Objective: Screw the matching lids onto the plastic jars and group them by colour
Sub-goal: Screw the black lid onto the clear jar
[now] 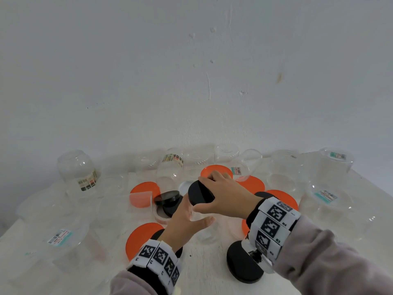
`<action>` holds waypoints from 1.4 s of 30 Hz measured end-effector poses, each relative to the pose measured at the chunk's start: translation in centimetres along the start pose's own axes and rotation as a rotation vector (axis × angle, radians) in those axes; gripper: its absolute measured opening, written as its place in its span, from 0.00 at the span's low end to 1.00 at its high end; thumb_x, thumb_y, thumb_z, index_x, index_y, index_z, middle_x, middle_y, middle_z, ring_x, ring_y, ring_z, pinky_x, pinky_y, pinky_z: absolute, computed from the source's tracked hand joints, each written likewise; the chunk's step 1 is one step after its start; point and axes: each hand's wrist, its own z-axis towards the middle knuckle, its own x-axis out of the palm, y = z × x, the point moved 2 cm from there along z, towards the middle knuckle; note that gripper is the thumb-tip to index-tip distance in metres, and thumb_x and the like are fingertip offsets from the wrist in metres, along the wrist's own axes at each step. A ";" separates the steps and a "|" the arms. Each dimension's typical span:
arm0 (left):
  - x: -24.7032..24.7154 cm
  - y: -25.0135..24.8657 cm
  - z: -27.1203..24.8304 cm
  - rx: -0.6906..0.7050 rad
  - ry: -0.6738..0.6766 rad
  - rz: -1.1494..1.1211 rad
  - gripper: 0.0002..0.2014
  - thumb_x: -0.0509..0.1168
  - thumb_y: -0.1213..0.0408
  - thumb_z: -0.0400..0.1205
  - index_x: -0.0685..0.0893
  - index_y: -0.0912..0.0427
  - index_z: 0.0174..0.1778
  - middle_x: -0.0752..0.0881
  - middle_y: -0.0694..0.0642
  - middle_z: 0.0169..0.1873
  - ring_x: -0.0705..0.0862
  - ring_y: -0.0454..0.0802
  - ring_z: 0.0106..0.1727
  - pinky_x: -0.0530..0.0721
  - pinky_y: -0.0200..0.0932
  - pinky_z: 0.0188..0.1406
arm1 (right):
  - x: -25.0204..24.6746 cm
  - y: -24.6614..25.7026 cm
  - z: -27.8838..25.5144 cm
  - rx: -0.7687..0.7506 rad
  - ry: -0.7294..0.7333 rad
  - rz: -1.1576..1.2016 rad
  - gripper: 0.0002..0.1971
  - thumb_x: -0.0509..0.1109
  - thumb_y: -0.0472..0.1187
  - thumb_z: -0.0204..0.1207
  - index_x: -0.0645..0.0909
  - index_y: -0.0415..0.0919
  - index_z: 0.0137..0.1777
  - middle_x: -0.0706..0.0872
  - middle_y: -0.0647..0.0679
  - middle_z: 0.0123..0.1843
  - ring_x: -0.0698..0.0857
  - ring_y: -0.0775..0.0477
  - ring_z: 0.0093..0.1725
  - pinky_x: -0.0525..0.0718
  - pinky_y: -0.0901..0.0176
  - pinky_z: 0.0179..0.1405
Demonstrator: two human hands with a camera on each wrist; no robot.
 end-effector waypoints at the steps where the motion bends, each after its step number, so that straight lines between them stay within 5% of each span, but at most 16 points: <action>1: 0.0 0.1 0.0 -0.005 0.007 0.018 0.37 0.75 0.47 0.68 0.64 0.28 0.69 0.75 0.30 0.68 0.70 0.21 0.68 0.71 0.26 0.60 | 0.1 -0.1 -0.2 0.006 -0.002 0.018 0.36 0.67 0.63 0.72 0.67 0.47 0.76 0.70 0.47 0.68 0.69 0.42 0.65 0.80 0.49 0.60; 6: 0.4 0.7 -0.3 -0.080 0.072 0.159 0.32 0.72 0.42 0.66 0.62 0.12 0.58 0.70 0.16 0.62 0.67 0.15 0.64 0.69 0.25 0.59 | -1.0 -0.9 -1.8 0.069 -0.034 0.156 0.32 0.72 0.61 0.70 0.71 0.47 0.70 0.71 0.49 0.63 0.74 0.44 0.61 0.82 0.52 0.58; 10: 1.1 2.0 -0.5 -0.171 0.105 0.261 0.46 0.74 0.44 0.69 0.57 0.41 0.80 0.63 0.39 0.77 0.64 0.40 0.77 0.68 0.44 0.73 | -4.4 -2.6 -4.5 0.103 -0.195 0.278 0.36 0.74 0.62 0.68 0.69 0.53 0.74 0.70 0.57 0.61 0.74 0.52 0.60 0.75 0.65 0.53; 13: 2.2 2.0 -0.6 -0.188 0.169 0.321 0.46 0.73 0.48 0.75 0.53 0.48 0.83 0.61 0.44 0.80 0.63 0.43 0.79 0.66 0.43 0.75 | -8.5 -4.4 -7.3 0.142 -0.385 0.292 0.40 0.73 0.65 0.64 0.68 0.56 0.76 0.70 0.60 0.62 0.72 0.58 0.58 0.68 0.75 0.49; 21: 7.4 0.1 -0.7 -0.116 0.593 0.554 0.37 0.71 0.44 0.74 0.63 0.43 0.78 0.65 0.42 0.76 0.66 0.37 0.74 0.66 0.39 0.75 | -18.5 -13.4 -15.5 0.293 -0.925 0.361 0.37 0.76 0.72 0.54 0.72 0.69 0.66 0.75 0.56 0.67 0.80 0.47 0.62 0.82 0.38 0.59; 24: 8.7 0.3 -1.0 -0.086 0.670 0.618 0.43 0.71 0.42 0.72 0.60 0.45 0.81 0.62 0.41 0.75 0.64 0.38 0.75 0.66 0.43 0.77 | -19.7 -19.7 -17.5 0.412 -1.085 0.362 0.39 0.74 0.79 0.49 0.71 0.74 0.63 0.74 0.53 0.70 0.79 0.44 0.66 0.80 0.36 0.63; 26: 9.0 0.7 -1.1 -0.075 0.691 0.681 0.46 0.71 0.40 0.72 0.55 0.46 0.82 0.57 0.39 0.76 0.61 0.39 0.76 0.65 0.44 0.77 | -18.8 -25.2 -20.2 0.526 -1.176 0.371 0.41 0.72 0.82 0.45 0.73 0.68 0.60 0.75 0.48 0.69 0.79 0.43 0.65 0.79 0.36 0.65; 28: 9.1 0.8 -1.2 -0.059 0.687 0.729 0.48 0.71 0.39 0.71 0.54 0.45 0.82 0.54 0.38 0.75 0.59 0.39 0.77 0.64 0.44 0.77 | -16.8 -31.5 -20.3 0.713 -1.059 0.335 0.45 0.69 0.85 0.41 0.73 0.61 0.57 0.75 0.43 0.66 0.77 0.37 0.63 0.80 0.33 0.63; 30: 9.2 0.6 -1.3 -0.046 0.691 0.769 0.47 0.71 0.40 0.71 0.54 0.45 0.82 0.53 0.37 0.74 0.59 0.40 0.76 0.66 0.44 0.76 | -15.5 -29.0 -17.8 0.911 -0.905 0.305 0.51 0.69 0.84 0.44 0.74 0.57 0.66 0.75 0.43 0.69 0.76 0.31 0.68 0.82 0.48 0.62; 31: 9.3 0.5 -1.4 -0.039 0.692 0.790 0.46 0.71 0.41 0.71 0.54 0.46 0.82 0.52 0.37 0.74 0.59 0.40 0.75 0.67 0.44 0.76 | -15.2 -27.7 -15.0 0.827 -0.645 0.222 0.47 0.71 0.78 0.57 0.73 0.51 0.73 0.75 0.40 0.72 0.75 0.31 0.71 0.80 0.56 0.64; 33: 9.4 0.2 -1.5 -0.027 0.688 0.823 0.44 0.70 0.44 0.72 0.56 0.46 0.82 0.53 0.39 0.73 0.60 0.42 0.75 0.70 0.44 0.74 | -5.6 -20.9 -2.7 0.636 -0.226 0.117 0.29 0.63 0.55 0.83 0.68 0.39 0.78 0.72 0.38 0.77 0.73 0.37 0.75 0.69 0.55 0.74; 35: 9.5 -0.2 -1.5 -0.030 0.682 0.842 0.42 0.70 0.47 0.73 0.57 0.46 0.81 0.53 0.41 0.74 0.62 0.44 0.75 0.74 0.45 0.72 | -0.4 -17.2 0.8 0.605 -0.056 0.231 0.24 0.58 0.48 0.87 0.66 0.36 0.79 0.71 0.37 0.78 0.72 0.39 0.76 0.66 0.52 0.77; 37: 9.6 -0.5 -1.4 -0.039 0.683 0.851 0.41 0.70 0.48 0.74 0.57 0.46 0.81 0.54 0.42 0.75 0.63 0.45 0.74 0.75 0.46 0.71 | -7.1 -22.2 -9.8 0.791 -0.154 -0.077 0.35 0.64 0.59 0.78 0.67 0.37 0.79 0.71 0.34 0.76 0.71 0.32 0.74 0.71 0.46 0.72; 38: 9.6 -0.6 -1.4 -0.042 0.684 0.854 0.41 0.70 0.48 0.74 0.57 0.47 0.81 0.54 0.43 0.75 0.63 0.45 0.74 0.75 0.46 0.71 | -8.0 -23.4 -12.3 0.900 -0.281 0.026 0.43 0.68 0.65 0.68 0.68 0.39 0.77 0.71 0.33 0.72 0.70 0.26 0.71 0.72 0.40 0.67; 40: 9.6 -0.7 -1.4 -0.044 0.687 0.853 0.41 0.70 0.49 0.74 0.57 0.46 0.81 0.54 0.43 0.75 0.63 0.45 0.74 0.74 0.45 0.72 | -10.8 -28.5 -17.9 1.113 -0.505 0.135 0.41 0.74 0.60 0.65 0.70 0.40 0.74 0.71 0.33 0.67 0.69 0.23 0.66 0.73 0.37 0.60; 42: 9.5 -0.8 -1.4 -0.041 0.684 0.849 0.41 0.70 0.48 0.74 0.57 0.46 0.81 0.54 0.42 0.75 0.63 0.44 0.74 0.74 0.44 0.72 | -10.8 -30.5 -18.7 1.095 -0.470 0.087 0.35 0.77 0.54 0.70 0.71 0.39 0.73 0.71 0.32 0.66 0.70 0.25 0.65 0.73 0.39 0.60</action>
